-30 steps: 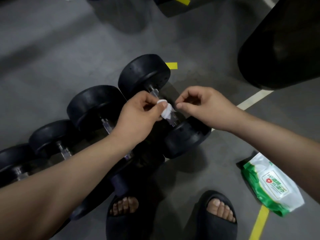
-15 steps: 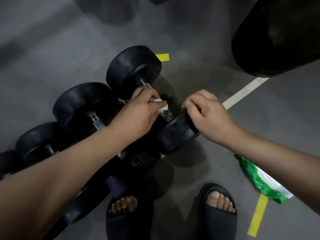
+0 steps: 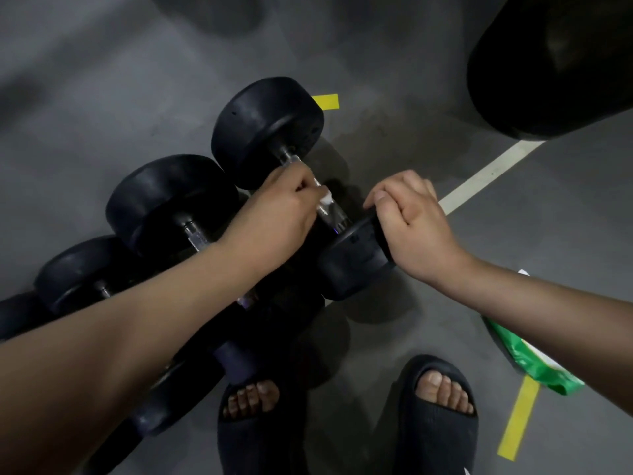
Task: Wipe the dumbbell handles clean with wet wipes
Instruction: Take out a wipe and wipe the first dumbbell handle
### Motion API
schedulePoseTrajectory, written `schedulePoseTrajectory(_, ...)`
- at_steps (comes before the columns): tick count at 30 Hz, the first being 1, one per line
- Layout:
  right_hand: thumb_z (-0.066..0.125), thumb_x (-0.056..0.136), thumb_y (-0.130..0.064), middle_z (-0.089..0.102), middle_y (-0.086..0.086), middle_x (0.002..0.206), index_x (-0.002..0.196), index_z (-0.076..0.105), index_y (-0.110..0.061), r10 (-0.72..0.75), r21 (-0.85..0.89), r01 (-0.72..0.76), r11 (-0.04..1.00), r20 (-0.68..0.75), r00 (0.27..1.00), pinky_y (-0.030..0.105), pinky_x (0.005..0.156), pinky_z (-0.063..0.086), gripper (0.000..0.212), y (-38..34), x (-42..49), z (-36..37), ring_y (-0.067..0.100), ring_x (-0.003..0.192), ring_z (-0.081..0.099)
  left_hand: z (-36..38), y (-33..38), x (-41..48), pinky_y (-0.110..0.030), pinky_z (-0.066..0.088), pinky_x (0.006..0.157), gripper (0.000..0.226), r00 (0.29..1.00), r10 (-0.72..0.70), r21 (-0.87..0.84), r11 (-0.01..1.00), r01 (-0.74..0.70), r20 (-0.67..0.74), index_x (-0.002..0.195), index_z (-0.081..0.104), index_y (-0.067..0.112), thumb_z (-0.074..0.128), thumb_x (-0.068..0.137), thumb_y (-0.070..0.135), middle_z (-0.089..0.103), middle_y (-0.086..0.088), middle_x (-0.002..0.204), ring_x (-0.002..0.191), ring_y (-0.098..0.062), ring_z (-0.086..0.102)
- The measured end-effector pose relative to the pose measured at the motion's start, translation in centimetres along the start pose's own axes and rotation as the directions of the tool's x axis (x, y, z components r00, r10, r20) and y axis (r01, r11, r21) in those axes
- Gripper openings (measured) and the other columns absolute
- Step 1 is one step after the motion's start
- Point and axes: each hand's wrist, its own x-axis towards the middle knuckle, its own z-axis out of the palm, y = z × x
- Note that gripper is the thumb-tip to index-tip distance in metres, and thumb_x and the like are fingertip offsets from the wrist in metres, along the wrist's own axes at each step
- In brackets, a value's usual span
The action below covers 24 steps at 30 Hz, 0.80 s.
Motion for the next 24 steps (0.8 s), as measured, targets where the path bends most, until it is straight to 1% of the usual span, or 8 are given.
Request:
schedulePoseTrajectory(3, 0.038, 0.098, -0.027, 0.054, -0.004, 0.102, 0.088, 0.065, -0.024, 0.003, 0.005, -0.003, 1.000, -0.010, 1.000, 0.017, 0.091, 0.029, 0.029, 0.0, 0.0, 0.1, 0.020, 0.106, 0.047, 0.0, -0.1, -0.1, -0.044, 0.054, 0.080, 0.026, 0.998, 0.061, 0.042, 0.997, -0.062, 0.031, 0.119, 0.070, 0.005, 0.060, 0.096, 0.009, 0.059, -0.010, 0.105, 0.098, -0.029, 0.056)
schedulePoseTrajectory(6, 0.038, 0.098, -0.026, 0.054, -0.004, 0.102, 0.088, 0.066, -0.023, -0.008, -0.001, 0.008, 1.000, -0.026, 1.000, 0.020, 0.091, 0.030, 0.030, -0.1, 0.0, 0.1, 0.020, 0.105, 0.047, 0.0, 0.4, -0.4, -0.041, 0.053, 0.086, 0.032, 0.990, 0.114, -0.004, 0.993, -0.114, 0.077, 0.128, 0.065, 0.008, 0.059, 0.097, 0.011, 0.059, -0.011, 0.109, 0.098, -0.028, 0.060)
schedulePoseTrajectory(10, 0.038, 0.099, -0.026, 0.055, -0.004, 0.101, 0.088, 0.067, -0.019, -0.012, 0.001, 0.012, 1.000, -0.032, 0.999, 0.021, 0.090, 0.031, 0.031, -0.1, 0.0, 0.2, 0.020, 0.104, 0.047, 0.2, 0.0, -0.6, -0.041, 0.053, 0.084, 0.022, 0.993, 0.109, -0.089, 0.991, -0.104, 0.048, 0.117, 0.069, 0.007, 0.059, 0.098, 0.011, 0.059, -0.010, 0.113, 0.098, -0.026, 0.062)
schedulePoseTrajectory(15, 0.038, 0.098, -0.026, 0.054, -0.004, 0.101, 0.089, 0.067, -0.018, 0.000, 0.015, 0.001, 1.000, -0.028, 1.000, 0.023, 0.091, 0.033, 0.031, -0.1, 0.0, 0.2, 0.020, 0.105, 0.047, 0.4, 0.4, -0.3, -0.040, 0.054, 0.076, 0.026, 0.990, 0.139, -0.095, 0.986, -0.135, 0.035, 0.103, 0.074, 0.002, 0.055, 0.103, 0.020, 0.060, -0.009, 0.101, 0.086, -0.024, 0.062)
schedulePoseTrajectory(17, 0.038, 0.098, -0.027, 0.054, -0.004, 0.101, 0.089, 0.067, -0.018, -0.005, 0.016, 0.005, 1.000, -0.032, 0.999, 0.024, 0.092, 0.034, 0.032, -0.1, 0.0, 0.2, 0.020, 0.105, 0.047, 0.3, 0.2, -0.1, -0.040, 0.054, 0.078, 0.030, 0.984, 0.165, -0.104, 0.982, -0.158, 0.060, 0.104, 0.072, -0.002, 0.052, 0.104, 0.020, 0.059, -0.012, 0.105, 0.087, -0.024, 0.063)
schedulePoseTrajectory(20, 0.037, 0.098, -0.029, 0.054, -0.005, 0.100, 0.089, 0.067, -0.019, -0.023, 0.013, 0.023, 1.000, -0.035, 0.999, 0.022, 0.091, 0.033, 0.033, 0.0, 0.0, 0.2, 0.020, 0.104, 0.047, 0.3, -0.7, -0.1, -0.037, 0.055, 0.082, 0.027, 0.970, 0.201, -0.127, 0.975, -0.184, 0.133, 0.113, 0.070, -0.002, 0.053, 0.101, 0.016, 0.059, -0.012, 0.112, 0.094, -0.021, 0.063)
schedulePoseTrajectory(22, 0.036, 0.097, -0.030, 0.054, -0.005, 0.100, 0.088, 0.067, -0.019, -0.030, 0.011, 0.030, 0.999, -0.037, 0.999, 0.022, 0.091, 0.032, 0.034, 0.1, 0.0, 0.3, 0.020, 0.104, 0.048, 0.3, -0.8, 0.0, -0.028, 0.056, 0.086, 0.020, 0.968, 0.210, -0.150, 0.971, -0.189, 0.139, 0.107, 0.071, -0.002, 0.059, 0.099, 0.011, 0.062, -0.010, 0.106, 0.097, -0.009, 0.062)
schedulePoseTrajectory(24, 0.035, 0.097, -0.030, 0.054, -0.004, 0.100, 0.088, 0.067, -0.020, -0.026, 0.012, 0.027, 1.000, -0.036, 0.999, 0.021, 0.090, 0.032, 0.034, 0.2, 0.0, 0.2, 0.020, 0.105, 0.047, 0.2, -0.2, 0.3, -0.006, 0.045, 0.089, 0.011, 0.966, 0.231, -0.164, 0.964, -0.211, 0.113, 0.091, 0.074, -0.004, 0.063, 0.093, 0.000, 0.065, -0.006, 0.097, 0.096, 0.007, 0.050)
